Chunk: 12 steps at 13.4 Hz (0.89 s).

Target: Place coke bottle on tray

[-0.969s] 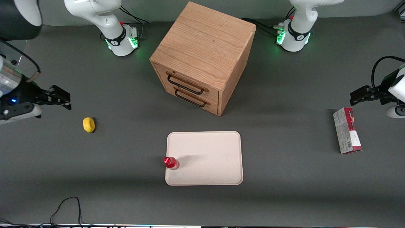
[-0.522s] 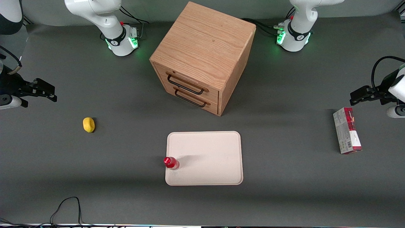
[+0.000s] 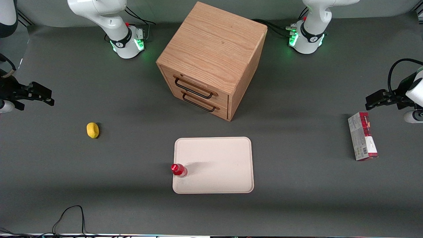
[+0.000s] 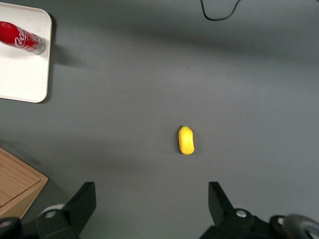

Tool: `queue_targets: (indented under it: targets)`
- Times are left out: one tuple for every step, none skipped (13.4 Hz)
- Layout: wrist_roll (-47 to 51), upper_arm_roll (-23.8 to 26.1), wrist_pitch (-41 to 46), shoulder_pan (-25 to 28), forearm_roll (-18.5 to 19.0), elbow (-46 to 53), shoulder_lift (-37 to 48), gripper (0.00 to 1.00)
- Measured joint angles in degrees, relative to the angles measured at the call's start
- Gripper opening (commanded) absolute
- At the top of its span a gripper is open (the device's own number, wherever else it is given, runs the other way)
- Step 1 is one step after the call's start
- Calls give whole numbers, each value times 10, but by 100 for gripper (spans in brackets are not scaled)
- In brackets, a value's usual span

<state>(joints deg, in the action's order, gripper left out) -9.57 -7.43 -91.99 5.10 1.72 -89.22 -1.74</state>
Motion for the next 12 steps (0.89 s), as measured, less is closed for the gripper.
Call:
queue_targets:
  targets:
    - [11,0,0,0,0,0,0,100]
    - [24,0,0,0,0,0,0,100]
    - [30,0,0,1,0,0,0,100]
    - [32,0,0,1,0,0,0,100]
    - [34,0,0,1,0,0,0,100]
    - [36,0,0,2,0,0,0,100]
    - [39,0,0,3,0,0,0,100]
    - [41,0,0,3,0,0,0,100]
    - [42,0,0,3,0,0,1,100]
    - [43,0,0,3,0,0,0,100]
    - [44,0,0,3,0,0,0,100]
    - [44,0,0,3,0,0,0,100]
